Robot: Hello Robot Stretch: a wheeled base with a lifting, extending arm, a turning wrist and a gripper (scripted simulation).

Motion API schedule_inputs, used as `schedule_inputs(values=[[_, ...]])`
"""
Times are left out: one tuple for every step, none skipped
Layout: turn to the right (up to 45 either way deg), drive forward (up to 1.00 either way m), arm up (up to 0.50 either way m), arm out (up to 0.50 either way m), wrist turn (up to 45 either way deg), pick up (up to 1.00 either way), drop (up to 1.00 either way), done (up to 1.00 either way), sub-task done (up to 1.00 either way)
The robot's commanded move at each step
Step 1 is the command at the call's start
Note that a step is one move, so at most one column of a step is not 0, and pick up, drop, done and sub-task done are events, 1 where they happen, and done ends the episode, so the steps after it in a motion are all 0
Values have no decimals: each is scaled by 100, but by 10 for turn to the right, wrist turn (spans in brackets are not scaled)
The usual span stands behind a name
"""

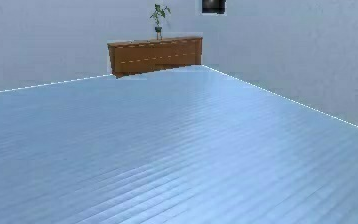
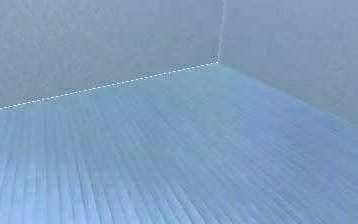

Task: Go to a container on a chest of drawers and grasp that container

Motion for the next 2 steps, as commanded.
schedule_inputs(values=[[-450,0,0,0,0,0,0,0,0],[0,100,0,0,0,0,0,0,0]])
